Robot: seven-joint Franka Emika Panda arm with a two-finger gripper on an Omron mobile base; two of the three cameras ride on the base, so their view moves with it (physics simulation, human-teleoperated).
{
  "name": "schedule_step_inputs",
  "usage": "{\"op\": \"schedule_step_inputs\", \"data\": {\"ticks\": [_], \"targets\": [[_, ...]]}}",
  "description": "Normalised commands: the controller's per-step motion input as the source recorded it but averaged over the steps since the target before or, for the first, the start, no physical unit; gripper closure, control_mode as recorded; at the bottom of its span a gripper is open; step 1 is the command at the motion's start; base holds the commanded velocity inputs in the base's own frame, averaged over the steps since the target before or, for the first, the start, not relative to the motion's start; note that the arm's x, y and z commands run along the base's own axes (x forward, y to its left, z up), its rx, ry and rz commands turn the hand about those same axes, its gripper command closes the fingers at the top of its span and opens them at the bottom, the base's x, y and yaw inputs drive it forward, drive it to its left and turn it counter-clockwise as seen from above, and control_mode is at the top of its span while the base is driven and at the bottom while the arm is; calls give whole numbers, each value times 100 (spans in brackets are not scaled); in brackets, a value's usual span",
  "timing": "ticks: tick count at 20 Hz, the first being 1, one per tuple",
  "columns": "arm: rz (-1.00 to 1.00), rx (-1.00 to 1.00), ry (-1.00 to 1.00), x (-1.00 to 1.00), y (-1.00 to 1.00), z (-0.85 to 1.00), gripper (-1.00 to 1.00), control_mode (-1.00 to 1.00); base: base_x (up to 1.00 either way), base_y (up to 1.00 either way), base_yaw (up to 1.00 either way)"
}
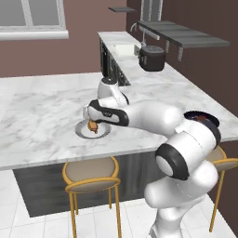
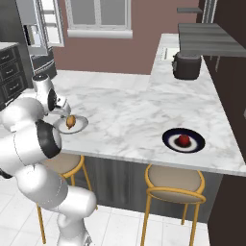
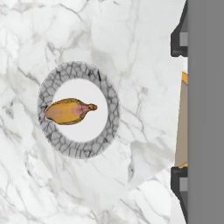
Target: Transport the chicken drumstick and tomato to the fridge. Place the chicken drumstick on the rack containing meat and place the tomato on the rack containing the vegetable, ensuring meats and vegetables are on different racks.
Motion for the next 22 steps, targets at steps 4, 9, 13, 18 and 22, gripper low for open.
{"op": "schedule_step_inputs", "data": {"ticks": [4, 9, 13, 18, 22], "targets": [[0, 0, 3, 26, 0, -19, -100, -100, 0, 0, 0], [0, 0, 0, 21, 0, -29, -100, -100, 0, 0, 0], [-1, 0, 0, 23, 0, -36, -100, -100, 0, 0, 0], [-4, 0, 0, 23, 0, -24, -100, -100, 0, 0, 0], [-4, 0, 2, 33, 0, -21, -100, -100, 0, 0, 0]]}}
